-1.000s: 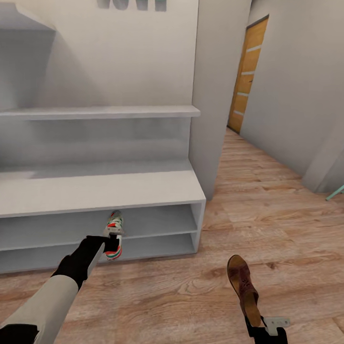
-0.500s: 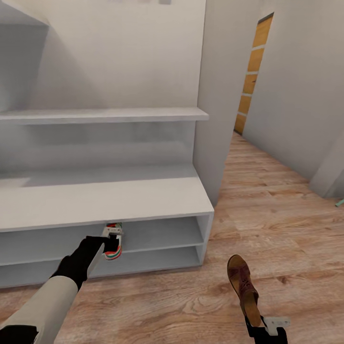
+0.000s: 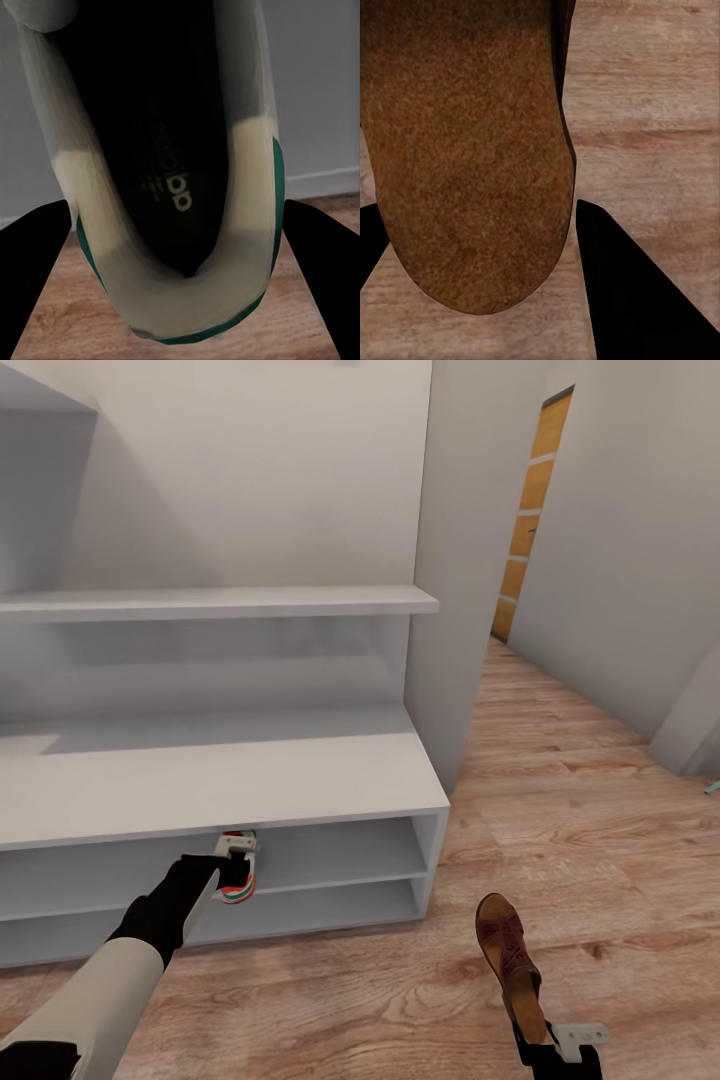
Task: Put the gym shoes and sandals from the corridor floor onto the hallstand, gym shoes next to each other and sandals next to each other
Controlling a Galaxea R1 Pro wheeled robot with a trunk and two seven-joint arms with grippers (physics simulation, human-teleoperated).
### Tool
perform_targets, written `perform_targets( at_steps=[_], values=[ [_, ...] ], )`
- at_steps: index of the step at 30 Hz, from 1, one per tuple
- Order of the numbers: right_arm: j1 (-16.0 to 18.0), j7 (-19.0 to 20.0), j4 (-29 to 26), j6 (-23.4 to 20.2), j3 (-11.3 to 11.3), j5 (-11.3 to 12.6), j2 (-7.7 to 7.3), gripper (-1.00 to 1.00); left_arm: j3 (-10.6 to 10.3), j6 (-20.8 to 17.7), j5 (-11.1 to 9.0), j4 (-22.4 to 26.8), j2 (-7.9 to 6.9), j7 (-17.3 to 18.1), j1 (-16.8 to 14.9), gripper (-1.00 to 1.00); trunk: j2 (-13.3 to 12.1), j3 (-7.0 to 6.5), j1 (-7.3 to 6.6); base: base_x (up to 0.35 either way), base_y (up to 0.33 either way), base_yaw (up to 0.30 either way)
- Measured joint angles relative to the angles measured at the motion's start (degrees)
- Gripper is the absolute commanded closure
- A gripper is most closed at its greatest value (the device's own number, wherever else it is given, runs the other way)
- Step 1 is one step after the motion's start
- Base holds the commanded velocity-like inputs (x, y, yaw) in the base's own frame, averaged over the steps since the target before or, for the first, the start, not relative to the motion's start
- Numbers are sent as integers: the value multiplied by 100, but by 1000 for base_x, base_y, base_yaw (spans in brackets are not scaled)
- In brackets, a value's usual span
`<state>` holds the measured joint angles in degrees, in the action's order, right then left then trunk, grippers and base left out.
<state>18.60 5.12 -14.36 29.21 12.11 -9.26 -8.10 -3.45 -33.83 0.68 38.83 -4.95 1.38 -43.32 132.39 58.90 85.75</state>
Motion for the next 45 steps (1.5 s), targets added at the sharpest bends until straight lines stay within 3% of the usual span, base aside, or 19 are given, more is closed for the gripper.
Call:
perform_targets(
  at_steps=[5, 23, 45],
  values=[
    [0, 3, 0, -1, 3, 6, 0, 100, 6, 0, 2, 2, 0, 0, -6, 100, 0, 4, 0, 1, 0, 0],
    [2, 10, 1, -1, 4, 7, 0, 100, 22, 0, 1, 1, 0, -8, -8, 100, 720, 418, 395, 0, 0, 0],
    [2, 9, 0, -1, 4, 8, 0, 100, 23, 17, 5, -15, -9, -8, 8, 100, 722, 421, 395, 70, 0, 0]
  ],
)
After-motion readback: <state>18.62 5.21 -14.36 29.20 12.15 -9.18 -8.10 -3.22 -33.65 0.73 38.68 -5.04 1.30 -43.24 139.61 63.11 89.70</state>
